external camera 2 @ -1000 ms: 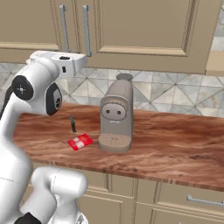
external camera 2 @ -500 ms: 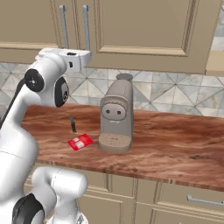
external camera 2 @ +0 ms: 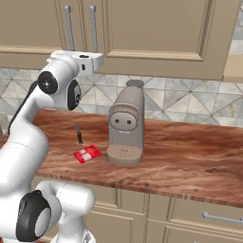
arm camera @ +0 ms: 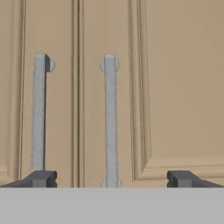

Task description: Pick the pan from the cabinet and place it on the stove. Then turn on the stove burner for the pan.

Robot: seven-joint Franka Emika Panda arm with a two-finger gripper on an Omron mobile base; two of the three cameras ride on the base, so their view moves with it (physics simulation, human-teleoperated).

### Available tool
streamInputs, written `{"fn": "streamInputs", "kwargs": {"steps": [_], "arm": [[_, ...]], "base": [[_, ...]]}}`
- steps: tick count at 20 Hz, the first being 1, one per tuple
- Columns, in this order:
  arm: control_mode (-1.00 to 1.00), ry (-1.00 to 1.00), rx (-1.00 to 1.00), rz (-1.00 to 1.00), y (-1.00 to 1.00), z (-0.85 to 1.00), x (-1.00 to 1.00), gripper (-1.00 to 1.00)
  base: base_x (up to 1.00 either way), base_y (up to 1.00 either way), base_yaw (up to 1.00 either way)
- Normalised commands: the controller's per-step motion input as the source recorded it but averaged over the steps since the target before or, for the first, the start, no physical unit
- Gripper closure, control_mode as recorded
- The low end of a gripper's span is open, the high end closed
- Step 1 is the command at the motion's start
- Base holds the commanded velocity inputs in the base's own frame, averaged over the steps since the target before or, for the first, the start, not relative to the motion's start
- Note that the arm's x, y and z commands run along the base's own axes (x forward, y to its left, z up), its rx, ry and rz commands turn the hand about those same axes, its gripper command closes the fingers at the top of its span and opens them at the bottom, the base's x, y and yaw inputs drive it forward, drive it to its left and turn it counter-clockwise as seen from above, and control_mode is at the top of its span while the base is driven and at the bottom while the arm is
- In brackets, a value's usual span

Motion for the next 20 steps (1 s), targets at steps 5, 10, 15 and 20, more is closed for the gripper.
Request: {"fn": "streamInputs", "kwargs": {"steps": [5, 10, 15, 20], "arm": [[-1.00, 0.00, 0.00, 0.00, 0.00, -0.02, 0.38, -1.00], [-1.00, 0.00, 0.00, 0.00, 0.00, 0.00, 0.41, -1.00], [-1.00, 0.00, 0.00, 0.00, 0.00, 0.00, 0.42, -1.00], [-1.00, 0.00, 0.00, 0.00, 0.00, 0.00, 0.44, -1.00]], "base": [[0.00, 0.00, 0.00], [0.00, 0.00, 0.00], [0.00, 0.00, 0.00], [0.00, 0.00, 0.00]]}}
